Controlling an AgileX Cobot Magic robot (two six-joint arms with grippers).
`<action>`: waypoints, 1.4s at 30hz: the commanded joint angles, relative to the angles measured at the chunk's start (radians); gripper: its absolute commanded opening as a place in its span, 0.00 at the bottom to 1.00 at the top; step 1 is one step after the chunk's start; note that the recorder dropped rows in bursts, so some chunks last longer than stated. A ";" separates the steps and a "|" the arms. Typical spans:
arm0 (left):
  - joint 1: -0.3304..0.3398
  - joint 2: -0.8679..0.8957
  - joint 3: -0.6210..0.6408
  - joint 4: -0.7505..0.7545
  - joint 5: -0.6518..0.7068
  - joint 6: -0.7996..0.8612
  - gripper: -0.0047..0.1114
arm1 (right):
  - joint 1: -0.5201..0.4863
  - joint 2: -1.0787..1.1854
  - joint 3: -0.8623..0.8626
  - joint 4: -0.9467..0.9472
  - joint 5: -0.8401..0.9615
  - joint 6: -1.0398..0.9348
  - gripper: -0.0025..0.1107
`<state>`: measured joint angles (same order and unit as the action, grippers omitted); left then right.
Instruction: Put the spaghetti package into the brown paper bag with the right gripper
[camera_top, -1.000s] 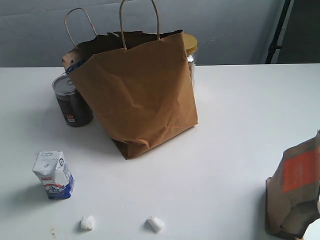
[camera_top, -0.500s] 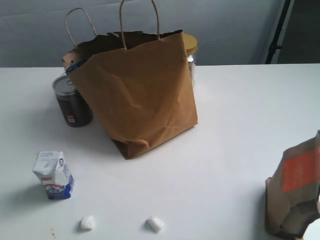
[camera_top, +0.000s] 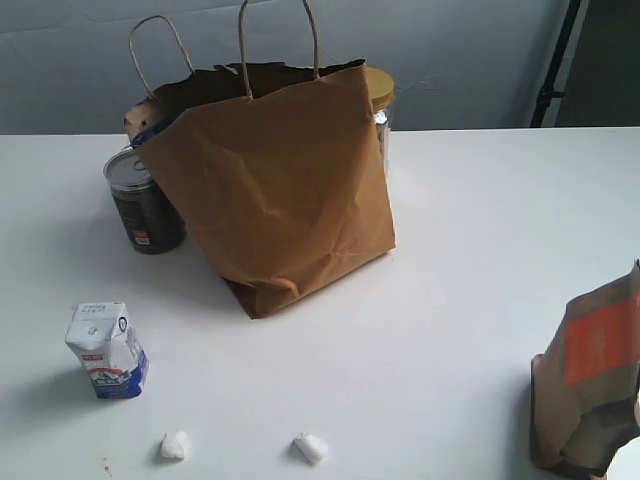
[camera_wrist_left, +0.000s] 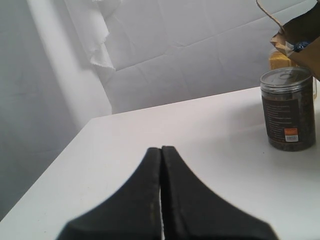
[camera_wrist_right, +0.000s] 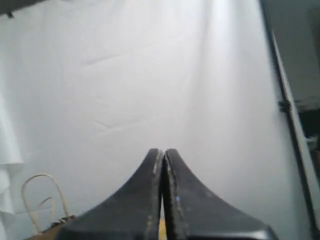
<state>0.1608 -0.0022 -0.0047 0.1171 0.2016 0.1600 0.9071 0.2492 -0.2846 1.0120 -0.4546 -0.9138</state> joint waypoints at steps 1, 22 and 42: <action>-0.002 0.002 0.005 -0.004 -0.015 -0.004 0.04 | 0.001 0.011 0.045 -0.274 0.097 0.227 0.02; -0.002 0.002 0.005 -0.004 -0.015 -0.004 0.04 | -0.002 0.011 0.285 -0.728 0.004 0.585 0.02; -0.002 0.002 0.005 -0.004 -0.019 -0.004 0.04 | -0.508 -0.249 0.285 -1.012 0.575 0.929 0.02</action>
<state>0.1608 -0.0022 -0.0047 0.1171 0.1977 0.1600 0.4302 0.0062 -0.0026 0.0201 0.0778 0.0000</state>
